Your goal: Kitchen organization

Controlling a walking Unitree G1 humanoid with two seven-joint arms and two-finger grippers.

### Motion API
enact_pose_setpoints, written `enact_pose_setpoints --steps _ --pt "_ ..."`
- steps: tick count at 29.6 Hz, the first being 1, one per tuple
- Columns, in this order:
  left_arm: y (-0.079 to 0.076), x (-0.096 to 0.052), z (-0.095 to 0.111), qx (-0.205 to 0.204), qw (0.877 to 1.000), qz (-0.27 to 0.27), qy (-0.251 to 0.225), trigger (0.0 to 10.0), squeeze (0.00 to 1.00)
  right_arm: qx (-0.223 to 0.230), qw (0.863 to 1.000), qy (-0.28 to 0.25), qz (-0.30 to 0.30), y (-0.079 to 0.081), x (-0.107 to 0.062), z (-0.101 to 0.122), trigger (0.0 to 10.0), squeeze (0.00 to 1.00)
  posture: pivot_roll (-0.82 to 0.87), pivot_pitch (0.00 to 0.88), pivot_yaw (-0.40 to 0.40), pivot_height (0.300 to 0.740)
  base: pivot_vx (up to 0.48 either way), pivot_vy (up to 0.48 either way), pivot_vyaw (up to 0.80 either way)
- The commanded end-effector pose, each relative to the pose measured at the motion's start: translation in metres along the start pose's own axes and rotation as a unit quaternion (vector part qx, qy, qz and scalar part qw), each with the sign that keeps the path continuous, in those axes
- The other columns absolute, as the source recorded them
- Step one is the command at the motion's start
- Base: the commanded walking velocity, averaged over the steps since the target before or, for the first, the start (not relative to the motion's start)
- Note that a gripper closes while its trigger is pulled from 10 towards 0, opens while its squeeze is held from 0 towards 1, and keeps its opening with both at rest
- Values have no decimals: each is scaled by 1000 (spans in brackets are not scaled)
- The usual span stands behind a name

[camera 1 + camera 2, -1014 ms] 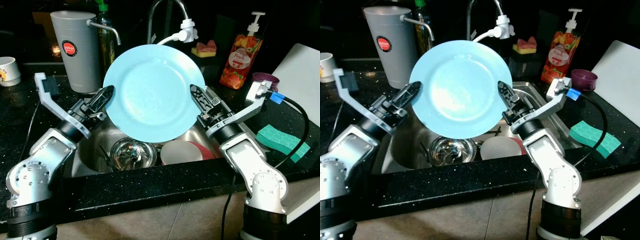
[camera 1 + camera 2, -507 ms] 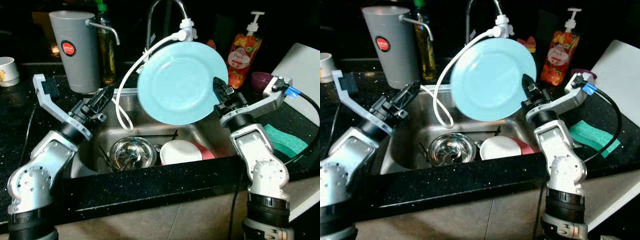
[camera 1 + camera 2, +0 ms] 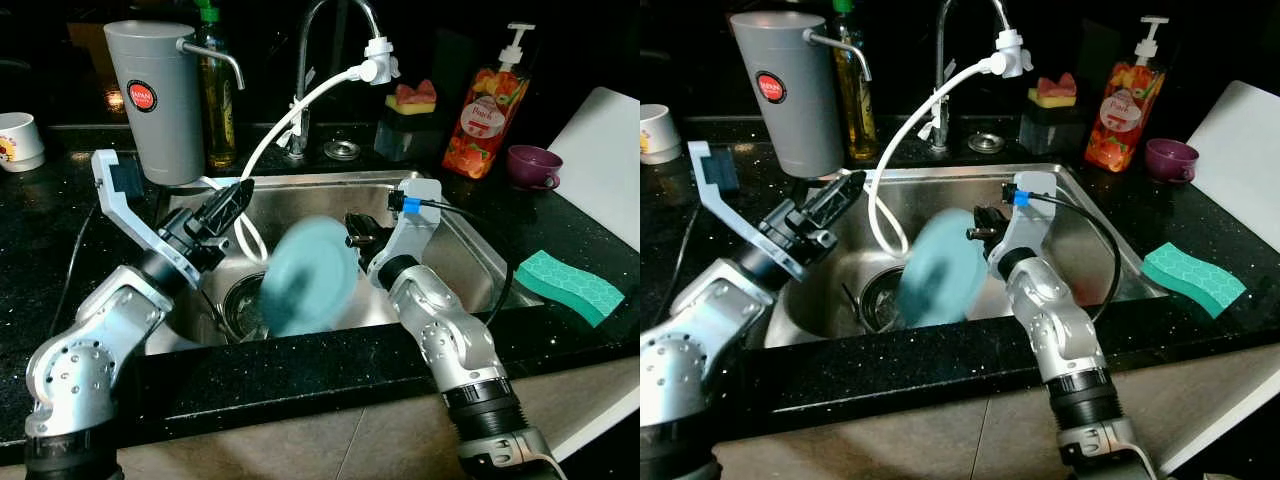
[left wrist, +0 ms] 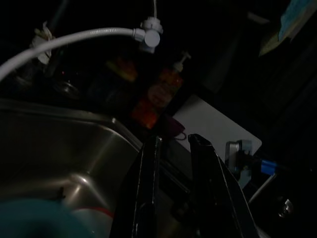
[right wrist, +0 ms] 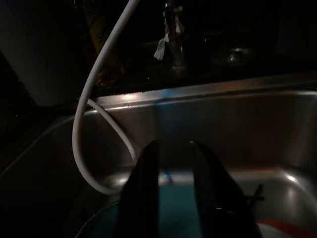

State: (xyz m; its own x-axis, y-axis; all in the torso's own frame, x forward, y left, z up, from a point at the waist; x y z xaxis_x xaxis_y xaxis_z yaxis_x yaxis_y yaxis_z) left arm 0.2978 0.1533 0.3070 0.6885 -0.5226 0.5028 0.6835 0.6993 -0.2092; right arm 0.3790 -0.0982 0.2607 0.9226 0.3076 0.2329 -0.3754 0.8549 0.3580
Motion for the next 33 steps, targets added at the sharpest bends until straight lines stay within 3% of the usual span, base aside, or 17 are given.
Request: enact_pose_setpoints --steps 1,4,5,9,15,23,25,26,29,30,31,32,33 --pt "-6 0 -5 -6 1000 -9 9 10000 0 -3 1000 -10 -5 -3 0 1 10000 1000 54 137 -52 740 0 0 0" --pt "-10 0 -12 -2 1000 -14 22 10000 0 -17 999 -32 8 1 -1 6 10000 1000 54 137 -52 740 0 0 0" --pt "-16 0 -20 10 999 -21 40 10000 0 -35 997 -66 28 9 -4 16 10000 0 48 139 -50 740 0 0 0" --pt "-24 3 -29 34 997 -30 56 10000 0 -71 991 -112 31 14 -9 30 10000 0 44 140 -50 740 0 0 0" --pt "-36 8 -32 42 996 -53 60 10000 0 -83 984 -156 12 11 -16 46 10000 0 44 140 -46 740 0 0 0" --pt "-52 20 -38 108 990 -61 64 10000 0 -122 970 -210 -18 11 -35 66 10000 0 38 137 -34 740 0 0 0" --pt "-53 26 -41 170 982 -39 67 10000 0 -161 962 -218 -31 13 -44 66 10000 0 34 134 -28 740 0 0 0" --pt "-53 26 -41 170 982 -39 67 10000 0 -161 962 -218 -31 13 -44 66 10000 0 34 134 -28 740 0 0 0" --pt "-52 30 -43 257 964 -2 63 10000 0 -196 955 -215 -53 10 -53 63 10000 0 31 131 -21 740 0 0 0" --pt "-52 30 -43 257 964 -2 63 10000 0 -196 955 -215 -53 10 -53 63 10000 0 31 131 -21 740 0 0 0" --pt "-52 31 -42 284 957 9 56 10000 0 -200 955 -213 -59 8 -56 62 10000 0 31 131 -21 740 0 0 0" --pt "-49 28 -43 341 938 39 50 10000 0 -203 954 -206 -78 2 -63 59 10000 0 30 128 -18 740 0 0 0" --pt "-49 28 -43 341 938 39 50 10000 0 -203 954 -206 -78 2 -63 59 10000 0 30 128 -18 740 0 0 0"
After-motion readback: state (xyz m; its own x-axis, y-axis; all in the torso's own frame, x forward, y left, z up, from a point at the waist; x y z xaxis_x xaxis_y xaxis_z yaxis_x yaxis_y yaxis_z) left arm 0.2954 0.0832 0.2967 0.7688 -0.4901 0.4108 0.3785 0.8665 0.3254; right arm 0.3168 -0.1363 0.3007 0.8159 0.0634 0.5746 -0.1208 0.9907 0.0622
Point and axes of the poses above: a point about 5 cm out from each wrist's last joint towards the gripper, its own x axis pointing out of the wrist towards the gripper, its own z axis along the axis of the wrist's last joint, y = z × x, the point moved 1 cm from there along x, pointing out of the wrist towards the gripper, and after that the axes turned 12 degrees about x, right-handed, at the moved point
